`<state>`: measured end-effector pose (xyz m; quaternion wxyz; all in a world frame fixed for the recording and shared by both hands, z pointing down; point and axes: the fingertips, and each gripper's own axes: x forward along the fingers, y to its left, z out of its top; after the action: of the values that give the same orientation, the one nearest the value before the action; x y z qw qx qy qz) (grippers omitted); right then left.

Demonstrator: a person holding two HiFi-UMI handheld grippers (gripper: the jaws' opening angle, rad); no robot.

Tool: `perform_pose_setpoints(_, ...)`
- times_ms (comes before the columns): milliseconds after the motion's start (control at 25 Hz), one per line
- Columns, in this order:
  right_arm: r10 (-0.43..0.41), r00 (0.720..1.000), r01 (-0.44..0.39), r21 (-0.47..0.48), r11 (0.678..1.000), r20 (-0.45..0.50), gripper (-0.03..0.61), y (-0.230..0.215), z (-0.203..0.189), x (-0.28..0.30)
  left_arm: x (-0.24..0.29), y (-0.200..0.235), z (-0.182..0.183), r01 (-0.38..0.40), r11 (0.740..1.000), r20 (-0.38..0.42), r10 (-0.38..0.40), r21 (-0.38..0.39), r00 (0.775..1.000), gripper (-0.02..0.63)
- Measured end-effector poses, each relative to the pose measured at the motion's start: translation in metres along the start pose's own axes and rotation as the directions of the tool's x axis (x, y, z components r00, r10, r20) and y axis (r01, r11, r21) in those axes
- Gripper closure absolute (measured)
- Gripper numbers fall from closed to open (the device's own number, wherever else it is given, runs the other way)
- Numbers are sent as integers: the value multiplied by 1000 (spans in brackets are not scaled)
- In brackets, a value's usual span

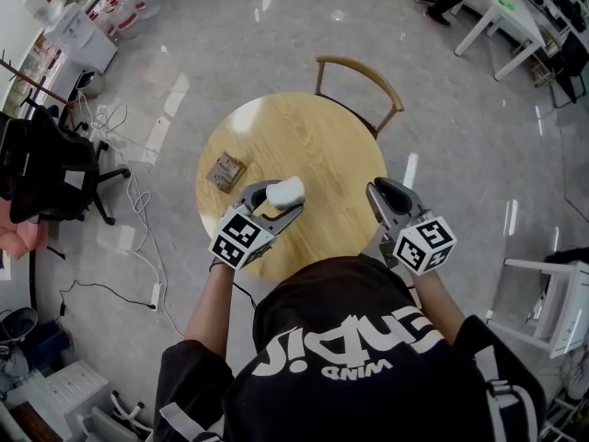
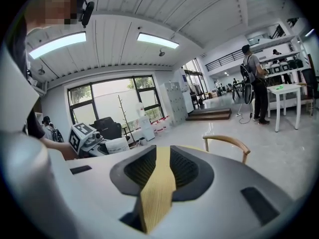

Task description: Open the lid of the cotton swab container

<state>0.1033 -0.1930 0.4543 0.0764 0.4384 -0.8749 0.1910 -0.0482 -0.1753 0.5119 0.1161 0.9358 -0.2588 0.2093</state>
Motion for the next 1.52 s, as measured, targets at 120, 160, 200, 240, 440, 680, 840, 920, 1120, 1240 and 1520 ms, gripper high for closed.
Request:
perform_pose_setpoints(120,25,1000,-25,0,1000,-5,480,2,-4,-1,-1,-4,-2,17,1000,-6,-17,10,1000,357)
perform_pose_setpoints(160,37,999,-37,-5,999,-10,459,3,-5,-1,-1,-5,-3,25,1000,-8,-25,14,1000,357)
perform_pose_setpoints(200,51,999,-51,-12,999,-19,434,4,-7,0,-1,-7,-4,34,999,-10,-34,18,999,357)
perform_pose_setpoints(240,65,997,-66,-21,998,-32,413,5,-9,0,-1,-8,-5,41,999,-12,-41,22,999,357)
perform_pose_setpoints(440,132,986,-141,-84,986,-98,374,8,-15,-2,-2,-13,-9,57,997,-38,-55,60,998,356)
perform_pose_setpoints(680,299,948,-312,-130,941,-110,376,24,1,-9,-3,-17,0,72,996,-31,-71,58,997,357)
perform_pose_setpoints(840,389,917,-399,-160,903,-94,374,37,17,-7,-6,-15,9,78,994,-23,-76,72,997,357)
perform_pose_setpoints(920,418,903,-430,-180,885,-99,376,46,20,-2,-7,-15,12,84,993,-18,-83,79,996,357)
perform_pose_setpoints(1120,494,860,-511,-236,827,-131,364,71,24,5,-5,-26,17,115,988,-12,-115,103,993,357)
perform_pose_setpoints(1240,537,830,-558,-255,790,-152,357,84,28,9,-2,-34,24,138,983,-13,-138,121,990,357)
perform_pose_setpoints(1520,607,770,-638,-270,721,-196,351,108,24,19,4,-46,30,176,974,-20,-175,145,984,357)
